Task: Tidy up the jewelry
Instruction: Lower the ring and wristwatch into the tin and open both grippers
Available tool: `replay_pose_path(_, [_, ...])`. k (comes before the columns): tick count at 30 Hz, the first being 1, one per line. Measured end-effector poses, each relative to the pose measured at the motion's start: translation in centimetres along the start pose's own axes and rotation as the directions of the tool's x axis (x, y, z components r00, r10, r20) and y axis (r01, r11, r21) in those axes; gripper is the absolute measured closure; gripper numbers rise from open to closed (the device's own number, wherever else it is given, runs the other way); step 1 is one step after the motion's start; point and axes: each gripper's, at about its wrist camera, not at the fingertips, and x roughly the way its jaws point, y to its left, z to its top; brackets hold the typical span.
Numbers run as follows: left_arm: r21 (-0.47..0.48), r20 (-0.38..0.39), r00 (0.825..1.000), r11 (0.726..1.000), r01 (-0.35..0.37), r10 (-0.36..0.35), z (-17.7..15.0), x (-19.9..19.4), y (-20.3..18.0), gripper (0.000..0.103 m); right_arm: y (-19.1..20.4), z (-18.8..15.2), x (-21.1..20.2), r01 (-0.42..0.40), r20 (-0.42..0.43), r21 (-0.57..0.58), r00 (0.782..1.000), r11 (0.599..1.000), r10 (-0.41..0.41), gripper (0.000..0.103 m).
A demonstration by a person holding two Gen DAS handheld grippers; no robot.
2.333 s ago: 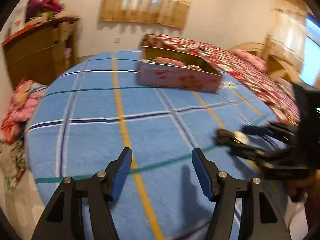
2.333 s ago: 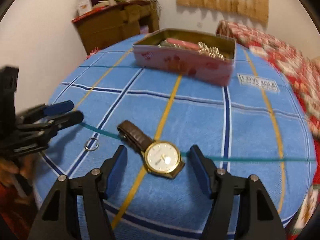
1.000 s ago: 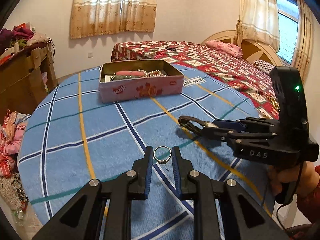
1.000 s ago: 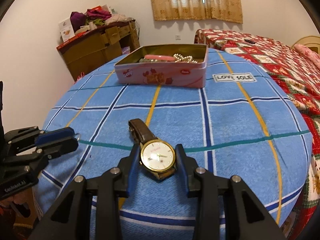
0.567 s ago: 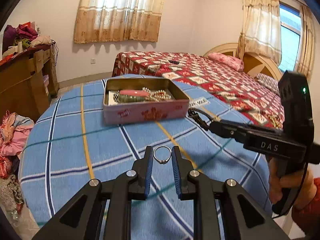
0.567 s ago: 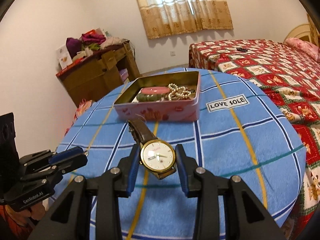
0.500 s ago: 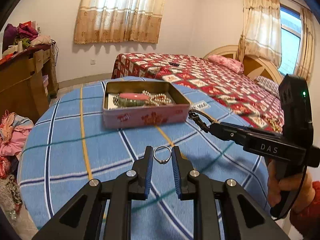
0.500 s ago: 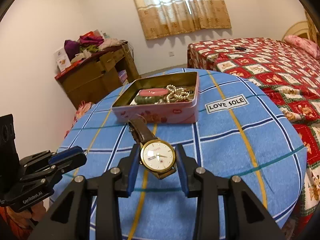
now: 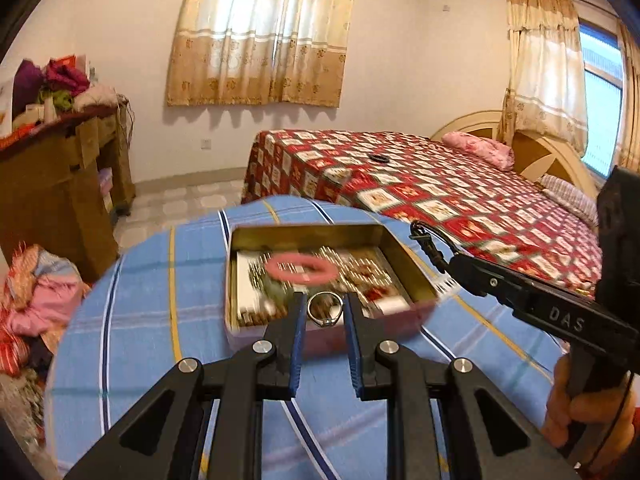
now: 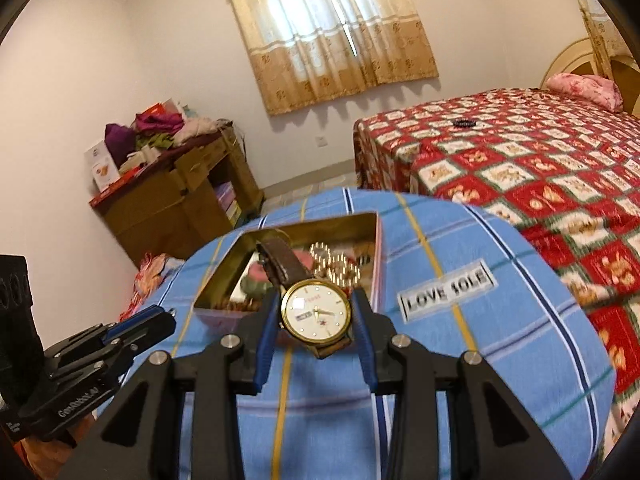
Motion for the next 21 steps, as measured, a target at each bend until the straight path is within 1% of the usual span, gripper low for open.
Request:
replay_pose_path(3, [-0.016, 0.012, 1.000, 1.000, 0.001, -0.001, 1.0, 1.6, 0.7, 0.084, 0.2, 0.7, 1.5, 0.035, 0.019, -0.011, 0.999, 0.999, -0.035, 0.065])
replay_pose_path(7, [-0.036, 0.014, 1.000, 0.999, 0.005, -0.005, 1.9, 3.5, 1.2, 0.084, -0.3, 1.2, 3.2, 0.037, 0.017, 0.025, 0.999, 0.999, -0.037, 0.065])
replay_pose_path(10, [-0.028, 0.013, 1.000, 1.000, 0.002, -0.001, 2.4, 4.8, 1.1, 0.084, -0.7, 1.4, 4.5, 0.050, 0.015, 0.045, 0.999, 0.998, -0.051, 0.065])
replay_pose_path(14, [-0.030, -0.007, 1.000, 0.999, -0.012, 0.012, 2.7, 6.6, 1.2, 0.084, -0.8, 1.7, 5.7, 0.066, 0.017, 0.057, 0.998, 0.996, -0.067, 0.065])
replay_pose_path(21, [-0.039, -0.055, 0.997, 0.997, -0.064, 0.062, 2.7, 9.0, 1.5, 0.084, -0.6, 2.4, 7.6, 0.107, 0.025, 0.015, 0.994, 0.994, -0.107, 0.065])
